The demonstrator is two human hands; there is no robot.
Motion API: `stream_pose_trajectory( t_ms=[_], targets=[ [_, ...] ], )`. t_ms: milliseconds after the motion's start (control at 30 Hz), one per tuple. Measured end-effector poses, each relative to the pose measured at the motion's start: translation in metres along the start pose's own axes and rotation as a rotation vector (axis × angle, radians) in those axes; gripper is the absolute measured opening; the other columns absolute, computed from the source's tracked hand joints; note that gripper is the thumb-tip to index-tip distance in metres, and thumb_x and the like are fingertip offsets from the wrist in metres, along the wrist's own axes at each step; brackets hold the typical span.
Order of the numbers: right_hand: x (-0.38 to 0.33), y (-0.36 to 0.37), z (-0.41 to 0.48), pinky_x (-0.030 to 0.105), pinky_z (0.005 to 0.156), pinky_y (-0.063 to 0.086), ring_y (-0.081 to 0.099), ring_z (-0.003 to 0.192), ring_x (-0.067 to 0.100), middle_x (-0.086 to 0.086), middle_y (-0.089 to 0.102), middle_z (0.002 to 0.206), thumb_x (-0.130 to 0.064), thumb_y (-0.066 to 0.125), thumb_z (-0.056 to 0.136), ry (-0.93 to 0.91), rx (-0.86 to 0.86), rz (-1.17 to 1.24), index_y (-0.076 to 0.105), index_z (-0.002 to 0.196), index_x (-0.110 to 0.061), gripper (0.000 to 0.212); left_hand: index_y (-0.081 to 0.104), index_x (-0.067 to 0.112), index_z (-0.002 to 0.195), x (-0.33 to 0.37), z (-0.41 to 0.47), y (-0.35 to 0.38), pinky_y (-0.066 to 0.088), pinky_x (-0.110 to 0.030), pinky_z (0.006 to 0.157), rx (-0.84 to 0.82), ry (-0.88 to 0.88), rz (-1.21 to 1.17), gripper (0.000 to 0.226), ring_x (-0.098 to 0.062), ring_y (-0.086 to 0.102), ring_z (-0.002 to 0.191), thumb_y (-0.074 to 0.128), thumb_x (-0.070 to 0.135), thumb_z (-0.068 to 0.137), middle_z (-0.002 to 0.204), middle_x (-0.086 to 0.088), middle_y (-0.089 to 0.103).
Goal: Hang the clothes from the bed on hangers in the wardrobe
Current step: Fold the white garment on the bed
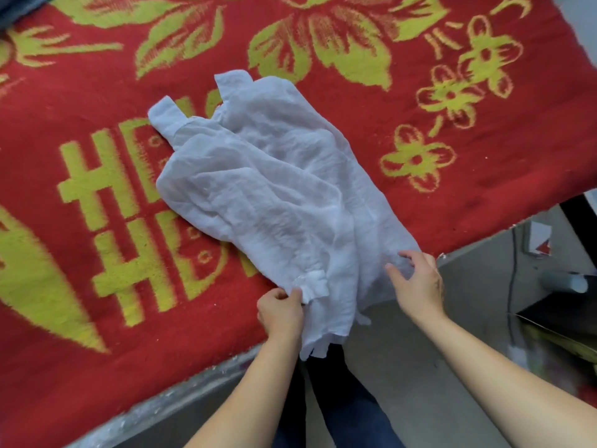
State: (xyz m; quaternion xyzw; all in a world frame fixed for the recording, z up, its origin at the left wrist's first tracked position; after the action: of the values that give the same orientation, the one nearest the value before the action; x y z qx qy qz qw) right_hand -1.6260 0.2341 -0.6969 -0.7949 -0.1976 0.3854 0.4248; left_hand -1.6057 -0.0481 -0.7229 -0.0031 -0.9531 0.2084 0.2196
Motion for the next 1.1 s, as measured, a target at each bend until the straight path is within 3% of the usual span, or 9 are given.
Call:
stream_pose_trajectory(
  t_ms=[233, 300, 433, 533, 600, 700, 867, 1000, 1100],
  targets=[
    [0.068, -0.034, 0.002, 0.038, 0.084, 0.045, 0.06, 0.095, 0.033, 0.016, 0.064, 0.105, -0.017, 0.068, 0.083, 0.212, 0.045, 0.026, 0.066, 0.106, -0.011, 0.023, 0.058, 0.0, 0.078, 0.015, -0.067, 0.055, 0.041, -0.022, 0.046, -0.518, 0.002, -0.051, 0.018, -0.013, 0.052, 0.049, 0.069, 0.012, 0.086, 0.06, -0.007, 0.055],
    [0.068, -0.037, 0.013, 0.039, 0.089, 0.042, 0.057, 0.104, 0.035, 0.016, 0.061, 0.113, -0.017, 0.068, 0.084, 0.162, 0.036, -0.02, 0.065, 0.111, -0.01, 0.028, 0.062, 0.007, 0.081, -0.014, -0.051, 0.049, 0.045, -0.025, 0.052, -0.372, 0.024, 0.124, 0.029, -0.012, 0.055, 0.059, 0.076, 0.032, 0.079, 0.068, -0.001, 0.06],
    [0.051, -0.023, 0.05, 0.042, 0.099, 0.038, 0.046, 0.126, 0.029, 0.008, 0.047, 0.14, -0.04, 0.068, 0.085, 0.017, -0.105, -0.049, 0.048, 0.135, -0.014, 0.061, 0.053, 0.014, 0.122, -0.048, -0.02, 0.004, 0.044, -0.042, 0.093, 0.256, 0.09, 0.203, 0.059, -0.026, 0.052, 0.112, 0.067, 0.052, 0.08, 0.123, -0.006, 0.051],
    [0.044, 0.011, 0.054, 0.048, 0.109, 0.03, 0.02, 0.144, 0.025, 0.003, 0.02, 0.158, -0.06, 0.066, 0.078, -0.021, -0.3, -0.213, 0.027, 0.149, -0.019, 0.091, 0.035, 0.01, 0.144, -0.061, -0.015, 0.031, 0.034, -0.046, 0.104, 0.342, 0.07, 0.157, 0.078, -0.029, 0.035, 0.132, 0.067, 0.047, 0.083, 0.145, -0.011, 0.032],
    [0.039, 0.022, 0.042, 0.05, 0.104, 0.035, 0.02, 0.142, 0.027, 0.005, 0.019, 0.157, -0.057, 0.068, 0.077, -0.083, -0.288, -0.31, 0.03, 0.146, -0.02, 0.087, 0.04, 0.01, 0.14, -0.065, -0.024, 0.064, 0.034, -0.046, 0.103, 0.355, 0.042, 0.115, 0.074, -0.031, 0.028, 0.136, 0.071, 0.041, 0.081, 0.152, -0.009, 0.023],
    [0.042, 0.027, 0.026, 0.038, 0.077, 0.042, 0.051, 0.109, 0.031, 0.005, 0.045, 0.128, -0.043, 0.07, 0.081, -0.099, -0.263, -0.205, 0.047, 0.123, -0.015, 0.056, 0.058, 0.013, 0.105, -0.076, -0.039, 0.104, 0.045, -0.048, 0.094, 0.379, -0.039, 0.026, 0.042, -0.035, 0.049, 0.114, 0.075, 0.037, 0.075, 0.132, -0.009, 0.047],
    [0.068, 0.023, 0.029, 0.031, 0.061, 0.043, 0.062, 0.077, 0.025, 0.003, 0.064, 0.076, -0.015, 0.068, 0.081, 0.113, -0.533, 0.132, 0.066, 0.083, -0.01, 0.006, 0.052, 0.007, 0.064, -0.082, -0.055, 0.115, 0.048, -0.032, 0.063, 0.286, -0.092, -0.208, 0.023, -0.026, 0.057, 0.068, 0.069, 0.017, 0.075, 0.066, -0.005, 0.06],
    [0.071, -0.007, 0.03, 0.028, 0.057, 0.048, 0.068, 0.074, 0.027, 0.01, 0.072, 0.082, -0.014, 0.068, 0.084, 0.294, -0.724, 0.213, 0.07, 0.096, 0.001, 0.02, 0.05, 0.008, 0.066, -0.086, -0.078, 0.091, 0.044, -0.032, 0.055, 0.136, -0.178, -0.369, 0.017, -0.023, 0.055, 0.061, 0.066, 0.007, 0.072, 0.067, -0.012, 0.056],
    [0.037, -0.023, 0.03, 0.038, 0.072, 0.057, 0.068, 0.089, 0.033, 0.016, 0.07, 0.101, -0.02, 0.071, 0.084, 0.379, -0.838, 0.278, 0.062, 0.11, 0.0, 0.035, 0.058, 0.002, 0.077, -0.055, -0.091, 0.068, 0.05, -0.033, 0.057, 0.056, -0.282, -0.48, 0.009, -0.027, 0.06, 0.065, 0.067, 0.001, 0.076, 0.075, -0.015, 0.061]
  ],
)
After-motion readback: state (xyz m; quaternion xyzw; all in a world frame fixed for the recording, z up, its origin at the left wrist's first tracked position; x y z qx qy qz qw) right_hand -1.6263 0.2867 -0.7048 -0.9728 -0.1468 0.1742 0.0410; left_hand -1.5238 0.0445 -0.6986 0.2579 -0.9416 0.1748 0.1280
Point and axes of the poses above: each hand's wrist, its own z-axis towards the middle knuckle, its own y-axis out of the palm, x = y × z, the point moved 7 cm from there along z, towards the middle knuckle
